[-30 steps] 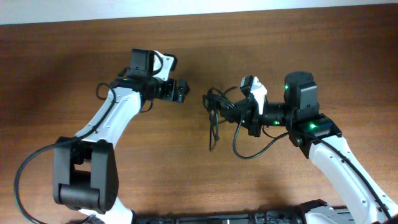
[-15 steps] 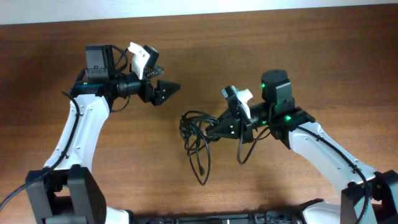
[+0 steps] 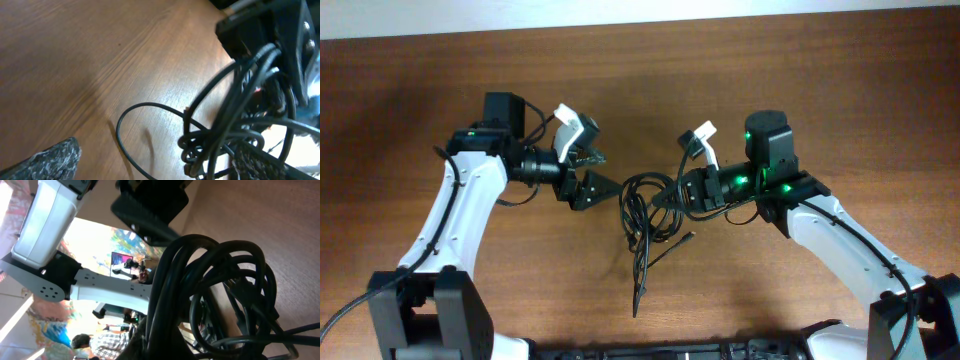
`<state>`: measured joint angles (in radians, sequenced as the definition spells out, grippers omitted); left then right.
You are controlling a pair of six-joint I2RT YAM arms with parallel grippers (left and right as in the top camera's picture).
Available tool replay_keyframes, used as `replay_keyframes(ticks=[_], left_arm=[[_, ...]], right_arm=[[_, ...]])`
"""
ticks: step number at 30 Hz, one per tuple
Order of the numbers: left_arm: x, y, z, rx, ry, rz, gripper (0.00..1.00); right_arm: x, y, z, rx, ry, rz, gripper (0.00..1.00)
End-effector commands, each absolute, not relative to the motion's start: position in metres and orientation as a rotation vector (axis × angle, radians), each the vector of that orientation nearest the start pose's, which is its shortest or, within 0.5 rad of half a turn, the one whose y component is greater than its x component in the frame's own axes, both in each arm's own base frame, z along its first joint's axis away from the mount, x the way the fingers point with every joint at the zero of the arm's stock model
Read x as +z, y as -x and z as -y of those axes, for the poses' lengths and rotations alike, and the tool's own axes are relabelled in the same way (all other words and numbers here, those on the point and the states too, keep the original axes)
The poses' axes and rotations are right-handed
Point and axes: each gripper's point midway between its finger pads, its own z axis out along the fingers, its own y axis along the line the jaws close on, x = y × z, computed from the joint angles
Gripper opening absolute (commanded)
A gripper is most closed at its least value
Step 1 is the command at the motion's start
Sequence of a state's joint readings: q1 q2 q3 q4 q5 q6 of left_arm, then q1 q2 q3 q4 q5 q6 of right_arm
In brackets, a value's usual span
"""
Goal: Untangle cables
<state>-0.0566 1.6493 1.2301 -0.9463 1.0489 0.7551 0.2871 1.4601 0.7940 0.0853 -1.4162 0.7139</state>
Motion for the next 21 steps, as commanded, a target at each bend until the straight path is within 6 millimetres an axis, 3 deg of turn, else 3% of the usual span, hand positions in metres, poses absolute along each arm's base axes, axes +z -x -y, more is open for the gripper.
replay_keyframes(ticks=[1, 9, 16, 21], left_arm=[[0.184, -0.312, 0.182, -1.145, -1.206, -1.921, 0.99], [0.191, -0.317, 0.212, -1.078, -1.337, -1.764, 0.99], [0.191, -0.315, 0.213, -1.076, -1.351, -1.744, 0.99], [0.206, -0.294, 0.209, -1.134, -1.436, -1.511, 0.99]], right_arm=[[0.224, -0.243, -0.248, 2.075, 0.556, -2.150, 0.04], [0.227, -0.214, -0.268, 2.159, 0.699, -2.147, 0.04], [0.231, -0.215, -0.268, 2.150, 0.735, -2.111, 0.04], [0.247, -0.213, -0.268, 2.111, 0.915, -1.936, 0.04]])
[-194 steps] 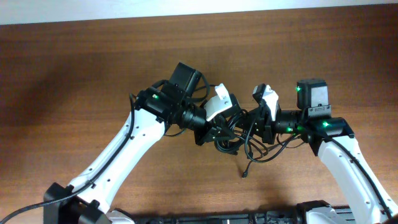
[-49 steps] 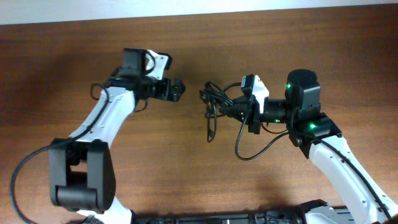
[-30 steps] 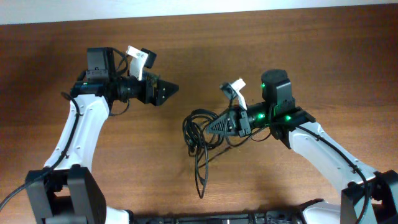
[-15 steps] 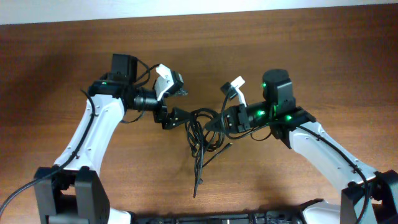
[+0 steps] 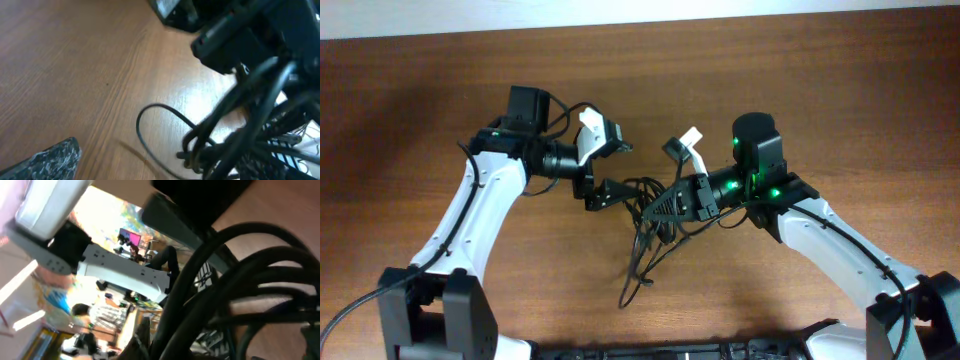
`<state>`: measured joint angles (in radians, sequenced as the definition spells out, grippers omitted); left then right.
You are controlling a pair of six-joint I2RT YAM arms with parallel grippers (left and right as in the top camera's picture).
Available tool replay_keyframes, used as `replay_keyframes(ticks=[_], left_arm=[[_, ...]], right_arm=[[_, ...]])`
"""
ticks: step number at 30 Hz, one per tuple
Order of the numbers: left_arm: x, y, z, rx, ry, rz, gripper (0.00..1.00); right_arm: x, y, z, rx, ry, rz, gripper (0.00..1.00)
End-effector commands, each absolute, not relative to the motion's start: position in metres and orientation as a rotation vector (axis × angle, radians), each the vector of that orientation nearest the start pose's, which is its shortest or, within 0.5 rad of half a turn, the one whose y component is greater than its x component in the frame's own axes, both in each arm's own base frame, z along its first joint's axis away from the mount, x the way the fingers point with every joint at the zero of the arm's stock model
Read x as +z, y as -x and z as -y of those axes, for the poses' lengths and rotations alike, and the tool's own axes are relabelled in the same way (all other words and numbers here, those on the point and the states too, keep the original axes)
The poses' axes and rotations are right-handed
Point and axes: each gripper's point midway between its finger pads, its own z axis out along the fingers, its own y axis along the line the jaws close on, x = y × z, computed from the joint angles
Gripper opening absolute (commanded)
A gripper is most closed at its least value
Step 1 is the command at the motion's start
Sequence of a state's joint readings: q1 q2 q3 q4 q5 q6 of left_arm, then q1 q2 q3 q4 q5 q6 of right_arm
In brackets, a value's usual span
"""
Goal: Untangle cables
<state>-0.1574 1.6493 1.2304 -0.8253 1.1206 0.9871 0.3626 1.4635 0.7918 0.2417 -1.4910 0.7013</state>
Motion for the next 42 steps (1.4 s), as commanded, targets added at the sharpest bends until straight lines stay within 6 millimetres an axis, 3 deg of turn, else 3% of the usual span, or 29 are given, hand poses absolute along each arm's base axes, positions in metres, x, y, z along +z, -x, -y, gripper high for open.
replay_keyframes(ticks=[1, 4, 8, 9, 11, 12, 16, 18, 19, 20, 21, 24, 25, 28, 29, 32, 33, 35, 37, 38, 39, 42], left_arm=[[0.209, -0.289, 0.209, -1.153, -1.442, -1.480, 0.99], [0.225, -0.279, 0.213, -1.222, -1.417, -1.362, 1.00], [0.226, -0.279, 0.213, -1.211, -1.424, -1.340, 0.95], [0.227, -0.280, 0.212, -1.211, -1.420, -1.329, 0.91], [0.230, -0.281, 0.210, -1.212, -1.407, -1.319, 0.69], [0.230, -0.282, 0.210, -1.210, -1.407, -1.317, 0.64], [0.230, -0.276, 0.217, -1.229, -1.426, -1.304, 0.60], [0.228, -0.272, 0.223, -1.234, -1.452, -1.302, 0.52], [0.226, -0.270, 0.225, -1.233, -1.465, -1.301, 0.37], [0.224, -0.271, 0.225, -1.222, -1.472, -1.314, 0.06], [0.220, -0.272, 0.223, -1.205, -1.482, -1.336, 0.00], [0.202, -0.287, 0.205, -1.178, -1.411, -1.591, 0.00], [0.198, -0.293, 0.196, -1.175, -1.361, -1.672, 0.00], [0.198, -0.329, 0.141, -1.239, -0.911, -1.987, 0.00], [0.199, -0.337, 0.129, -1.261, -0.790, -2.047, 0.00], [0.196, -0.346, 0.112, -1.317, -0.538, -2.184, 0.00], [0.181, -0.353, 0.102, -1.267, -0.333, -2.352, 0.00], [0.147, -0.362, 0.073, -1.062, 0.126, -2.624, 0.00], [0.126, -0.366, 0.046, -0.876, 0.636, -2.712, 0.00], [0.123, -0.366, 0.039, -0.841, 0.806, -2.704, 0.00], [0.122, -0.366, 0.038, -0.847, 0.924, -2.686, 0.00], [0.122, -0.367, 0.038, -0.852, 0.951, -2.678, 0.00]], right_arm=[[0.251, -0.214, -0.268, 2.091, 0.952, -1.895, 0.05], [0.254, -0.213, -0.269, 2.056, 1.013, -1.827, 0.05], [0.251, -0.212, -0.268, 2.035, 1.039, -1.796, 0.08], [0.250, -0.212, -0.268, 2.040, 1.033, -1.804, 0.09], [0.250, -0.211, -0.269, 2.045, 1.034, -1.808, 0.09], [0.250, -0.209, -0.270, 2.048, 1.040, -1.807, 0.09], [0.250, -0.192, -0.283, 2.082, 1.111, -1.794, 0.09], [0.250, -0.191, -0.283, 2.084, 1.115, -1.794, 0.08], [0.250, -0.191, -0.283, 2.084, 1.115, -1.794, 0.09], [0.250, -0.191, -0.283, 2.084, 1.115, -1.794, 0.08], [0.250, -0.191, -0.283, 2.083, 1.114, -1.794, 0.09], [0.247, -0.200, -0.287, 2.033, 1.062, -1.821, 0.23], [0.246, -0.203, -0.288, 2.018, 1.047, -1.829, 0.35], [0.232, -0.237, -0.296, 1.837, 0.847, -1.930, 0.91], [0.221, -0.253, -0.296, 1.748, 0.735, -2.000, 0.99], [0.170, -0.289, -0.280, 1.449, 0.394, -2.269, 0.99], [0.148, -0.289, -0.270, 1.361, 0.298, -2.384, 0.99], [0.139, -0.281, -0.267, 1.357, 0.274, -2.450, 0.99], [0.131, -0.273, -0.263, 1.353, 0.247, -2.515, 0.99], [0.127, -0.270, -0.262, 1.351, 0.236, -2.541, 0.99], [0.123, -0.265, -0.260, 1.349, 0.222, -2.576, 0.99], [0.125, -0.260, -0.261, 1.357, 0.334, -2.543, 0.98]])
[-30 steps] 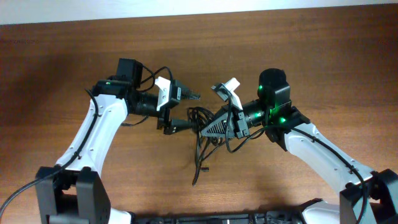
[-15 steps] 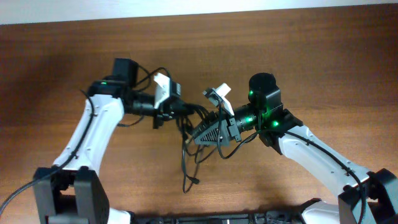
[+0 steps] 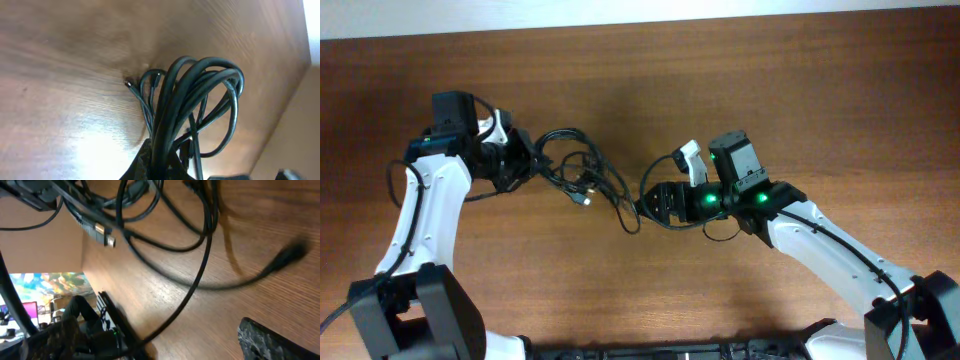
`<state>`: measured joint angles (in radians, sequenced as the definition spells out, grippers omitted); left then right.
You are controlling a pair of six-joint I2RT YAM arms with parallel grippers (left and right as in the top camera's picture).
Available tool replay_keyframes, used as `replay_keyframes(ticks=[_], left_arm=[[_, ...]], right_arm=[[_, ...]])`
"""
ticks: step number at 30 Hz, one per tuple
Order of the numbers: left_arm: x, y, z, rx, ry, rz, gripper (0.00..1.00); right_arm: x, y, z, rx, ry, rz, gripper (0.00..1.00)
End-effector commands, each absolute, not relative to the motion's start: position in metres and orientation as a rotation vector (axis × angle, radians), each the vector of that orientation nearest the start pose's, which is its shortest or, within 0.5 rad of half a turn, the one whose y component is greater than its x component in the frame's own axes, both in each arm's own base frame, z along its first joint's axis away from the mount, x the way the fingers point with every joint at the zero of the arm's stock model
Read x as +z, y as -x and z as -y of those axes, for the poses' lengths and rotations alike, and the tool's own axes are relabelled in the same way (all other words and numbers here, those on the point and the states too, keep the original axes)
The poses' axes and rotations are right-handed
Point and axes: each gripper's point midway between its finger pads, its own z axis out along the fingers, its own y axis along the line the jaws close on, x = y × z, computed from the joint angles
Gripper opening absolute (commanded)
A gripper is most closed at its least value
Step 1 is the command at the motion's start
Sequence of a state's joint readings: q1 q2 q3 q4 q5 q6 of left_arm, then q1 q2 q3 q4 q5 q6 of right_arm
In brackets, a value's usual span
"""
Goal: Untangle cables
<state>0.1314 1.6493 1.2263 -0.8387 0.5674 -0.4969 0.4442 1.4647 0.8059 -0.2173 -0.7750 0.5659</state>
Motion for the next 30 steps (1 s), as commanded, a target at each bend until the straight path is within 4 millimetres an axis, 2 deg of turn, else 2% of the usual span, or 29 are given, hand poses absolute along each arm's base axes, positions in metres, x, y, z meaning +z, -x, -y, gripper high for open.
replay_keyframes(ticks=[1, 3, 5, 7, 9, 10, 13, 15, 17, 18, 21, 23, 24, 26, 28, 30], left_arm=[[0.122, -0.367, 0.040, -0.852, 0.940, -2.683, 0.00], [0.122, -0.366, 0.050, -0.848, 0.831, -2.711, 0.00], [0.123, -0.363, 0.072, -0.835, 0.545, -2.759, 0.00], [0.123, -0.358, 0.093, -0.810, 0.235, -2.778, 0.00], [0.124, -0.354, 0.118, -0.807, -0.015, -2.763, 0.00], [0.130, -0.354, 0.139, -0.842, -0.147, -2.720, 0.00], [0.140, -0.361, 0.177, -0.865, -0.317, -2.618, 0.00], [0.143, -0.360, 0.187, -0.882, -0.329, -2.605, 0.00], [0.152, -0.352, 0.199, -1.017, -0.359, -2.582, 0.00], [0.158, -0.348, 0.204, -1.100, -0.372, -2.559, 0.00], [0.176, -0.343, 0.205, -1.262, -0.377, -2.498, 0.00], [0.191, -0.341, 0.203, -1.353, -0.377, -2.445, 0.00], [0.194, -0.343, 0.198, -1.348, -0.363, -2.434, 0.00], [0.194, -0.353, 0.179, -1.303, -0.298, -2.430, 0.00], [0.191, -0.367, 0.149, -1.237, -0.193, -2.430, 0.01], [0.173, -0.381, 0.106, -1.040, -0.035, -2.494, 0.00]], right_arm=[[0.125, -0.260, -0.261, 1.348, 0.363, -2.530, 0.99], [0.125, -0.261, -0.261, 1.319, 0.457, -2.487, 0.99], [0.133, -0.268, -0.257, 1.314, 0.469, -2.444, 0.99], [0.162, -0.277, -0.251, 1.372, 0.525, -2.321, 0.99], [0.194, -0.277, -0.252, 1.457, 0.601, -2.172, 0.99], [0.197, -0.276, -0.256, 1.452, 0.626, -2.148, 0.99], [0.181, -0.278, -0.267, 1.292, 0.653, -2.185, 0.99], [0.162, -0.289, -0.265, 1.090, 0.591, -2.258, 1.00], [0.142, -0.292, -0.258, 0.897, 0.540, -2.336, 0.91], [0.138, -0.291, -0.257, 0.864, 0.536, -2.354, 0.84], [0.126, -0.293, -0.246, 0.769, 0.502, -2.405, 0.56], [0.122, -0.294, -0.241, 0.725, 0.485, -2.425, 0.19], [0.120, -0.293, -0.240, 0.722, 0.485, -2.434, 0.04], [0.112, -0.288, -0.231, 0.697, 0.468, -2.486, 0.04], [0.097, -0.282, -0.201, 0.630, 0.381, -2.610, 0.04], [0.096, -0.282, -0.165, 0.576, 0.269, -2.670, 0.04]])
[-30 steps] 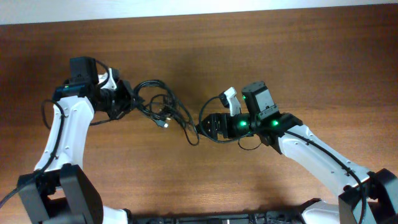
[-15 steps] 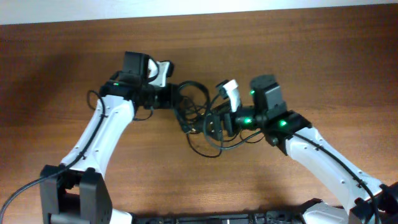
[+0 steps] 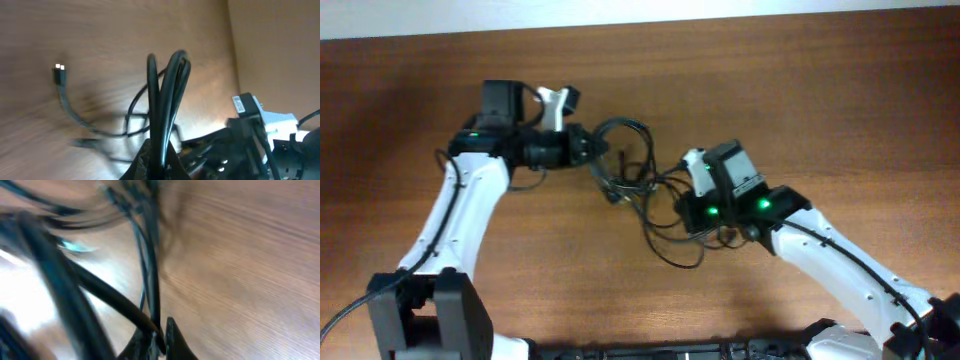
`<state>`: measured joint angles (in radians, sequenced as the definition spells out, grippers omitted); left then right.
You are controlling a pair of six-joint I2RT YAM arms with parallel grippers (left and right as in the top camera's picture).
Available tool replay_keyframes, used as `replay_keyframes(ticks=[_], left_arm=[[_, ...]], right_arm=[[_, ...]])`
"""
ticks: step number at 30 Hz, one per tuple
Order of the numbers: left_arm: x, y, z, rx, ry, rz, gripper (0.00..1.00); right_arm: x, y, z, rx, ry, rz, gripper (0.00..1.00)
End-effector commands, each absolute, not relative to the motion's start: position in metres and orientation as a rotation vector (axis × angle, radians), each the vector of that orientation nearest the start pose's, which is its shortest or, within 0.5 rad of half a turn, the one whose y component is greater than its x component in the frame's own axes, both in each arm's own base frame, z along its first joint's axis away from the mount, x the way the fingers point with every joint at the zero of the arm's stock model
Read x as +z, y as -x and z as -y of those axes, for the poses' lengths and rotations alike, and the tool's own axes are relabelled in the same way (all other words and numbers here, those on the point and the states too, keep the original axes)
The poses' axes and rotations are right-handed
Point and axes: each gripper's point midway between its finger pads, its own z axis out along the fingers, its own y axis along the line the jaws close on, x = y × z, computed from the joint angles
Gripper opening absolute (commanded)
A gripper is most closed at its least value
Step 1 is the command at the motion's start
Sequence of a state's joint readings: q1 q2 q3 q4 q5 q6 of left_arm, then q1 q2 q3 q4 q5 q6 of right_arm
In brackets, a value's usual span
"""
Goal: Untangle cables
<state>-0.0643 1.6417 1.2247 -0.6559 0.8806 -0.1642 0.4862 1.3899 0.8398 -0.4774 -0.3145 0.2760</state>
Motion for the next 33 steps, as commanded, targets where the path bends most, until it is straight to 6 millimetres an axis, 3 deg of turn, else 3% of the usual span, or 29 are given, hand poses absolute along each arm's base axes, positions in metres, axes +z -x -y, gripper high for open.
replay_keyframes(ticks=[1, 4, 7, 10, 11, 13, 14, 15, 17, 19, 22, 23, 25, 27, 28, 29, 30, 31, 32, 33], left_arm=[[0.168, -0.382, 0.093, -0.999, 0.017, -2.518, 0.00], [0.159, -0.378, 0.063, -0.947, 0.149, -2.558, 0.00], [0.159, -0.380, 0.052, -0.936, 0.185, -2.548, 0.00], [0.158, -0.382, 0.041, -0.929, 0.298, -2.551, 0.00], [0.153, -0.383, 0.030, -0.885, 0.431, -2.566, 0.00], [0.151, -0.384, 0.027, -0.924, 0.721, -2.557, 0.00], [0.154, -0.385, 0.032, -0.969, 0.731, -2.546, 0.00], [0.163, -0.387, 0.043, -1.049, 0.615, -2.524, 0.00], [0.186, -0.383, 0.075, -1.210, 0.232, -2.445, 0.00], [0.195, -0.374, 0.104, -1.254, -0.084, -2.383, 0.00], [0.197, -0.360, 0.144, -1.267, -0.351, -2.345, 0.00], [0.203, -0.347, 0.170, -1.301, -0.554, -2.270, 0.00], [0.206, -0.330, 0.201, -1.330, -0.741, -2.204, 0.02], [0.206, -0.320, 0.218, -1.352, -0.808, -2.192, 0.07], [0.207, -0.318, 0.223, -1.349, -0.830, -2.182, 0.31], [0.203, -0.321, 0.224, -1.309, -0.838, -2.192, 0.60], [0.195, -0.327, 0.219, -1.223, -0.823, -2.236, 0.68], [0.182, -0.336, 0.209, -1.109, -0.757, -2.322, 0.69], [0.164, -0.352, 0.190, -0.931, -0.581, -2.464, 0.65], [0.152, -0.362, 0.171, -0.782, -0.405, -2.560, 0.54]], right_arm=[[0.100, -0.284, -0.151, 0.557, 0.232, -2.668, 0.04], [0.132, -0.297, -0.100, 0.511, 0.027, -2.569, 0.04], [0.156, -0.301, -0.058, 0.415, -0.114, -2.475, 0.04], [0.146, -0.284, 0.005, 0.105, -0.328, -2.521, 0.04], [0.141, -0.275, 0.021, 0.050, -0.406, -2.546, 0.04], [0.137, -0.269, 0.033, 0.039, -0.474, -2.561, 0.04], [0.137, -0.268, 0.035, 0.042, -0.501, -2.556, 0.05], [0.137, -0.269, 0.030, 0.078, -0.510, -2.555, 0.13], [0.138, -0.271, 0.018, 0.172, -0.483, -2.558, 0.52], [0.143, -0.275, -0.005, 0.352, -0.427, -2.552, 0.79], [0.160, -0.273, -0.052, 0.697, -0.217, -2.514, 0.85], [0.169, -0.270, -0.069, 0.813, -0.088, -2.476, 0.86], [0.179, -0.268, -0.082, 0.901, 0.024, -2.424, 0.88], [0.180, -0.270, -0.082, 0.901, 0.031, -2.414, 0.90], [0.181, -0.271, -0.082, 0.899, 0.034, -2.409, 0.91], [0.180, -0.272, -0.082, 0.898, 0.034, -2.408, 0.91], [0.179, -0.272, -0.082, 0.900, 0.030, -2.414, 0.91], [0.176, -0.273, -0.082, 0.905, 0.024, -2.425, 0.91], [0.172, -0.274, -0.081, 0.911, 0.016, -2.440, 0.91], [0.169, -0.274, -0.081, 0.916, 0.009, -2.451, 0.91]])
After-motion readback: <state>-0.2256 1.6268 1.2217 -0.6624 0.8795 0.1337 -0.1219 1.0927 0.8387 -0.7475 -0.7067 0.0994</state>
